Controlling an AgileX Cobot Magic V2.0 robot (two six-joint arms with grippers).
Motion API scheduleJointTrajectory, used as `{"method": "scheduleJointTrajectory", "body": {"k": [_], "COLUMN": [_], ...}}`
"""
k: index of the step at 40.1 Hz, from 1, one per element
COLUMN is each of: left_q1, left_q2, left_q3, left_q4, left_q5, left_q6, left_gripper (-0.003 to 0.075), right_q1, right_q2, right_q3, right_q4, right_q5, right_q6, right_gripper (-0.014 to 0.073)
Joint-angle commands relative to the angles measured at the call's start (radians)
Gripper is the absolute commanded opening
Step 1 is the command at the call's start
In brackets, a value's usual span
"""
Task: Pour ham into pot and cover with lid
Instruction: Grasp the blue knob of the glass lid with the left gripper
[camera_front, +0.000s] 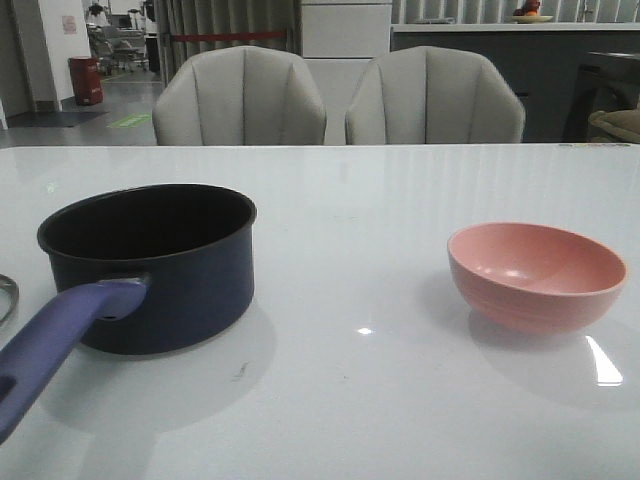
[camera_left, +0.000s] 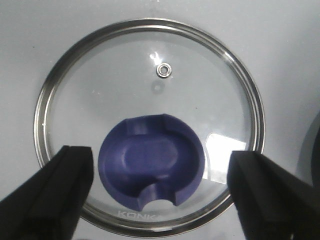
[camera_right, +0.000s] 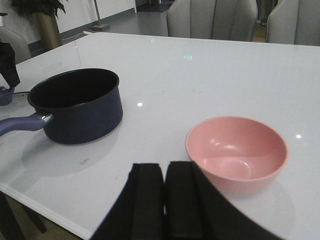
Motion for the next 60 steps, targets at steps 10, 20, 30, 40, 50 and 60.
{"method": "scheduleJointTrajectory", "body": {"k": [10, 20, 30, 40, 50, 60], "left_q1": [-0.003, -0.003, -0.003, -0.003, -0.003, -0.001], "left_q2": [0.009, 0.051, 0.068, 0.068, 0.068, 0.066], "left_q3": [-0.031, -0.044, -0.053, -0.053, -0.063, -0.158], "left_q4": [-0.009, -0.017, -0.035, -0.035, -0.035, -0.035], "left_q5": [-0.011, -0.011, -0.002, -0.002, 0.000, 0.092], "left_q6": [-0.013, -0.013, -0.013, -0.013, -0.013, 0.039], "left_gripper": [0.0576, 0.0575, 0.0517, 0.0274, 0.0242, 0.0242], "right_q1": [0.000, 0.000, 0.000, 0.000, 0.000, 0.000], "right_q2": [0.009, 0.009, 0.009, 0.009, 0.009, 0.009], "right_q3": [-0.026, -0.026, -0.026, -0.026, -0.026, -0.026], "right_q4": [0.002, 0.002, 0.002, 0.002, 0.002, 0.002], "right_q5": [-0.079, -0.079, -0.079, -0.079, -0.079, -0.079], "right_q6": [-0.008, -0.008, -0.008, -0.008, -0.008, -0.008], "right_gripper": [0.0146, 0.0146, 0.0146, 0.0146, 0.0146, 0.0146]}}
